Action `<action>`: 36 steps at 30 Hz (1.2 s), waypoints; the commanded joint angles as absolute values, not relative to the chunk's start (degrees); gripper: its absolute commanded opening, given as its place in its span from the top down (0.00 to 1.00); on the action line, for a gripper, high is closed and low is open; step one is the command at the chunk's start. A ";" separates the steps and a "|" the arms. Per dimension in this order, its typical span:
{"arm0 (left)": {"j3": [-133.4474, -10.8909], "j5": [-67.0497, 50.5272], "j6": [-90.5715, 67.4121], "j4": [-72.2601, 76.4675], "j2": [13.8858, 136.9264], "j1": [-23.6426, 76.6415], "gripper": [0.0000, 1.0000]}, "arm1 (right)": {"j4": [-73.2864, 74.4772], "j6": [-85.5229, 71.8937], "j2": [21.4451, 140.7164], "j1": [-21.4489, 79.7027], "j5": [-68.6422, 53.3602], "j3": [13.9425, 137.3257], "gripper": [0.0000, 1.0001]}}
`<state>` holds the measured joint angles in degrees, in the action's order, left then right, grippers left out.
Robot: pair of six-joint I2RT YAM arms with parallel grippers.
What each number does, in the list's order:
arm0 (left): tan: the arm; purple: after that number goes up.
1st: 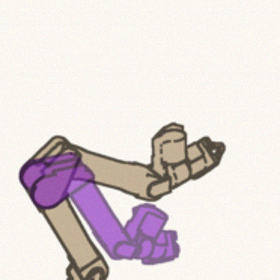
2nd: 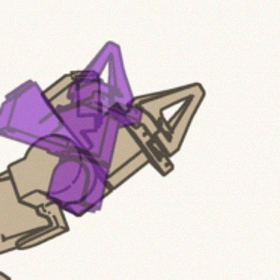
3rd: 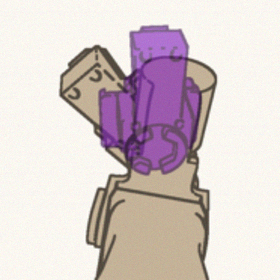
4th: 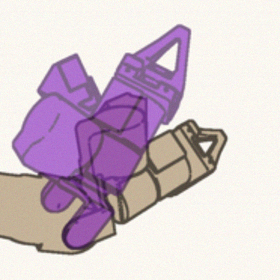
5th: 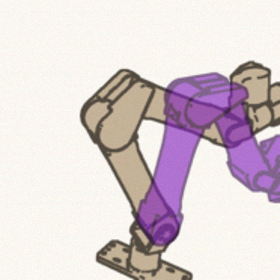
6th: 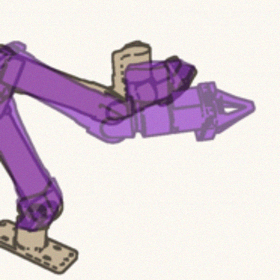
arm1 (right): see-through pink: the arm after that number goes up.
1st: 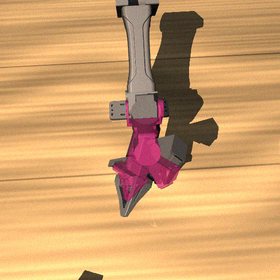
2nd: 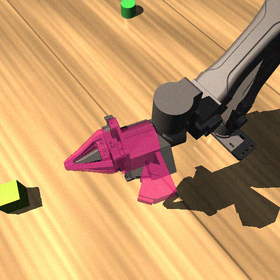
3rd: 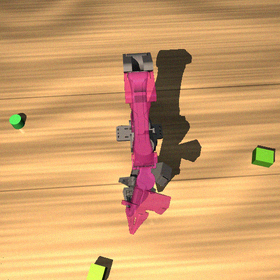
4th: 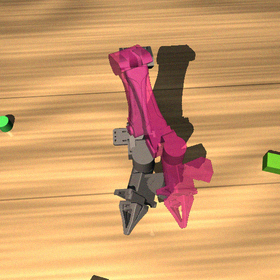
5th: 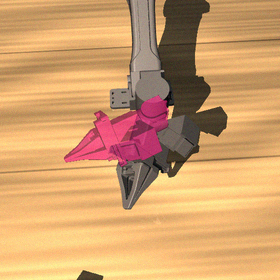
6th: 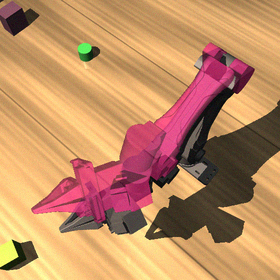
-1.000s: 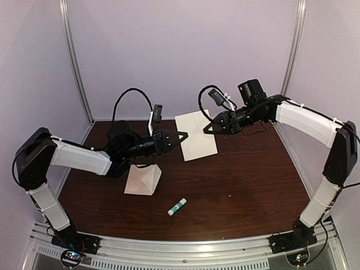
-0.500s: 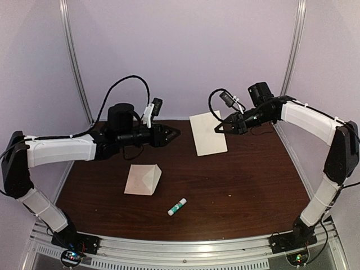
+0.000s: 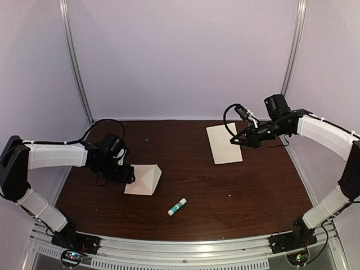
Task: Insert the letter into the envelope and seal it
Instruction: Move the envelope to the center of the board.
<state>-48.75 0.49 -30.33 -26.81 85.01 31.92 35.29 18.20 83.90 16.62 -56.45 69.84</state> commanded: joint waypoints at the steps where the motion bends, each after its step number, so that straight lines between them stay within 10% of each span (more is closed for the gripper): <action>1: -45.89 -1.72 -35.75 -26.15 84.64 32.43 0.28 | 32.09 19.54 82.53 16.26 -55.11 67.37 1.00; 23: -42.71 -22.59 -44.94 -9.42 92.71 37.97 0.33 | 31.42 19.95 81.12 16.26 -54.93 66.26 1.00; 36: -73.12 -9.90 -16.81 -29.36 99.97 44.25 0.34 | 31.86 20.28 79.60 16.17 -53.66 65.66 1.00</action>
<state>-65.28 -16.67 -30.85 -20.73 103.33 45.67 32.29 19.38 82.56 16.60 -55.20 66.37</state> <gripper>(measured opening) 0.656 0.006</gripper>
